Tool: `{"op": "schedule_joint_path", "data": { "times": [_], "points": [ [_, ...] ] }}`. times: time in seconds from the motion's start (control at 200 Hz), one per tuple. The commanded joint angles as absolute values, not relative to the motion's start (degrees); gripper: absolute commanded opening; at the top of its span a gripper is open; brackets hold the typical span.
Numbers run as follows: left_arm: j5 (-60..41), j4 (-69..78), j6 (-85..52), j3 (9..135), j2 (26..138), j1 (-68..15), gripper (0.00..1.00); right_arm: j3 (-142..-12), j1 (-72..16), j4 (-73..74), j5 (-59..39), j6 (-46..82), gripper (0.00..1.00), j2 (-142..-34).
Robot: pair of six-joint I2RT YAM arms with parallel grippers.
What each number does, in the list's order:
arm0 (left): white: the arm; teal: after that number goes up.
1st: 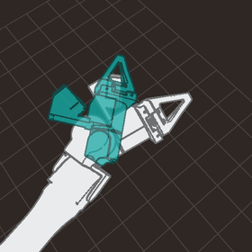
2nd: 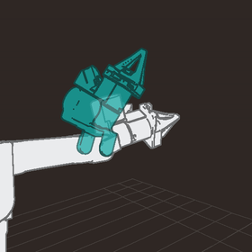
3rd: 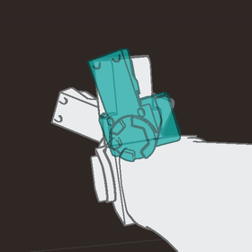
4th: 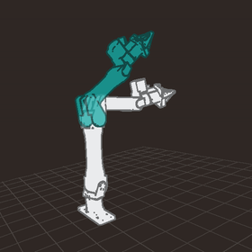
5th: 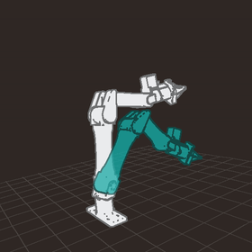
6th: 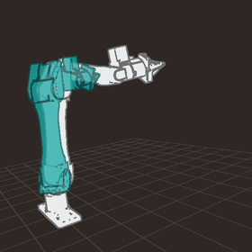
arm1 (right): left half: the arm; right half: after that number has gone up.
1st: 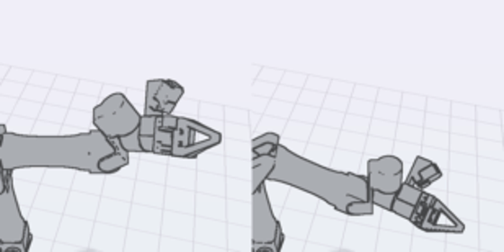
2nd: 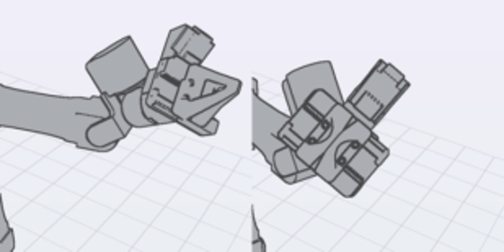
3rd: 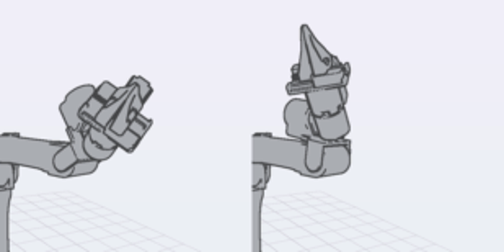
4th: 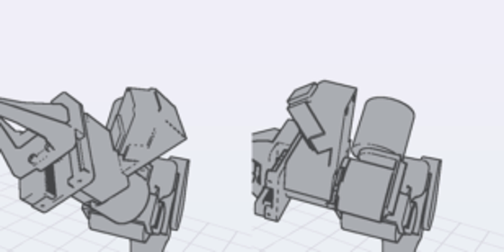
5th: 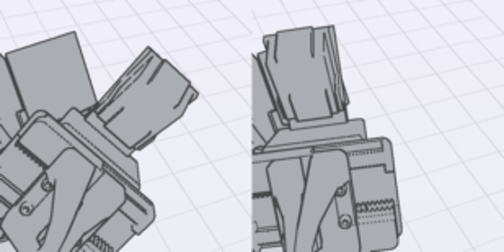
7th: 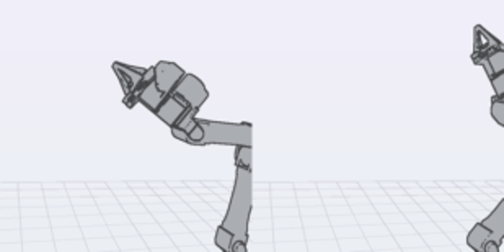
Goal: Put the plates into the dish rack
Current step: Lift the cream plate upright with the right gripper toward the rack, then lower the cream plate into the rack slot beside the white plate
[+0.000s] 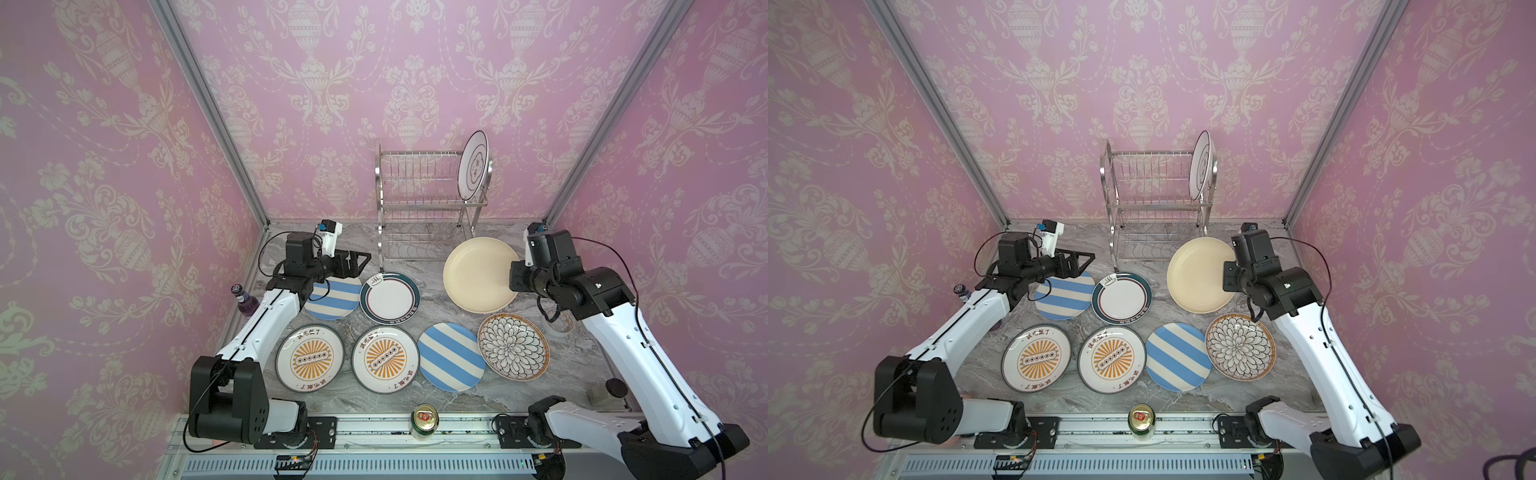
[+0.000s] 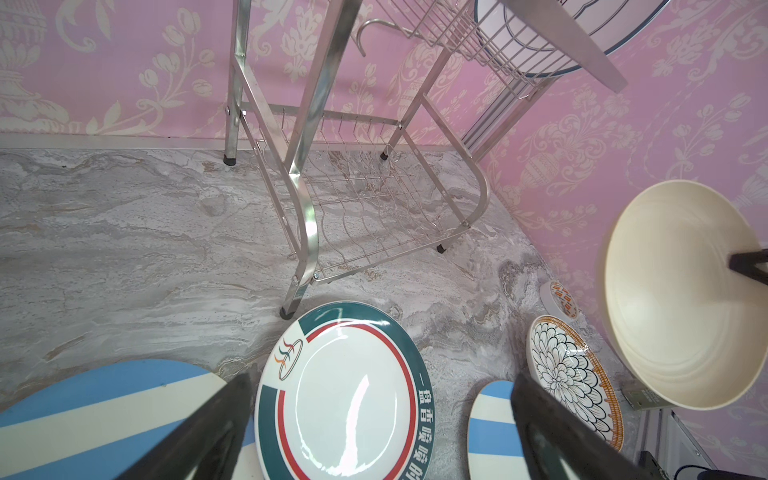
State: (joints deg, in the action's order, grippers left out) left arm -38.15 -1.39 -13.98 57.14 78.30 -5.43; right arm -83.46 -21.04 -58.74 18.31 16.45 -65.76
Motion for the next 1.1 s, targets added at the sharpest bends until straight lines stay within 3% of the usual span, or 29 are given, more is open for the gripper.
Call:
{"op": "schedule_joint_path", "data": {
  "times": [0.0,0.21,0.656,0.911,1.096],
  "points": [
    [-39.1,-1.6,-12.8,57.6,76.1,-5.7,0.99,-89.6,-25.9,-60.6,20.3,13.2,0.00,-66.2],
    [-38.7,-1.3,-12.4,57.0,75.1,-5.7,0.99,-103.0,-34.5,-53.4,26.3,9.4,0.00,-74.5],
    [-37.7,-1.5,-11.4,56.5,74.5,-5.7,0.99,-130.7,-37.8,-41.8,47.2,5.0,0.00,-96.8],
    [-37.1,-4.4,-9.6,57.8,75.2,-5.7,0.99,-135.1,-39.4,-16.8,68.6,-23.1,0.00,-103.1],
    [-37.5,-5.9,-8.7,58.3,75.2,-5.7,0.99,-135.1,-39.2,4.8,75.1,-46.7,0.00,-108.4]
  ]
}}
